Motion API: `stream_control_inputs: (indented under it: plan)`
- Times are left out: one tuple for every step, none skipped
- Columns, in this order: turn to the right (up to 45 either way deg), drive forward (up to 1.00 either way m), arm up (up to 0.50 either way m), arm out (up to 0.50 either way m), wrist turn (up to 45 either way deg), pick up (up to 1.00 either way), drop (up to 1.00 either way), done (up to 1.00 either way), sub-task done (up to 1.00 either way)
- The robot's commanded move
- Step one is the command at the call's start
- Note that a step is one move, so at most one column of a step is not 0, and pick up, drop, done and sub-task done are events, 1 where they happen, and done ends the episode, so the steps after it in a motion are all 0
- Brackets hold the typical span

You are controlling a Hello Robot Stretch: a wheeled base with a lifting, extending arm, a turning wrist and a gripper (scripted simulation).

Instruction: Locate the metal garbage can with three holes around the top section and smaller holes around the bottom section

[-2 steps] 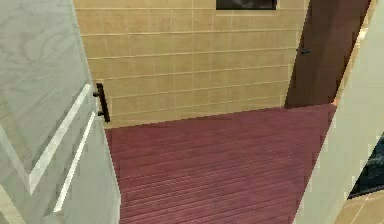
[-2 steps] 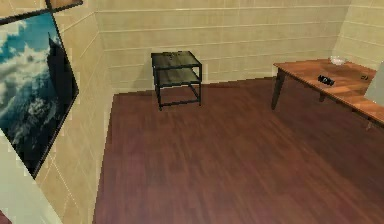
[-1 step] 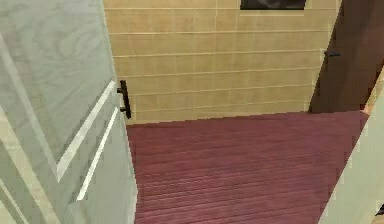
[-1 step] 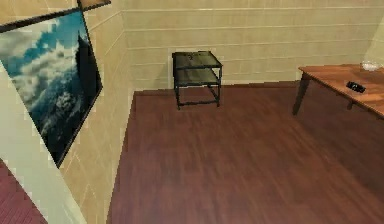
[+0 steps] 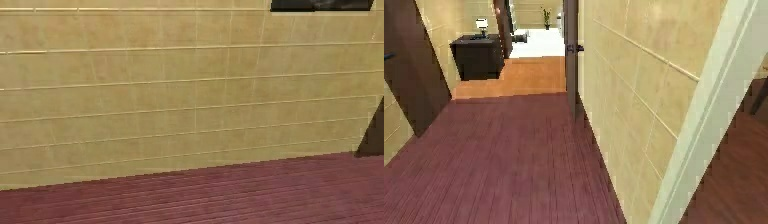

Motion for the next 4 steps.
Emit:
stream_control_inputs:
  plan:
    - [-21.0, 0.0, 0.0, 0.0, 0.0, 0.0, 0.0, 0.0, 0.0]
    - [0.0, 0.15, 0.0, 0.0, 0.0, 0.0, 0.0, 0.0, 0.0]
    - [45.0, 0.0, 0.0, 0.0, 0.0, 0.0, 0.0, 0.0, 0.0]
    - [45.0, 0.0, 0.0, 0.0, 0.0, 0.0, 0.0, 0.0, 0.0]
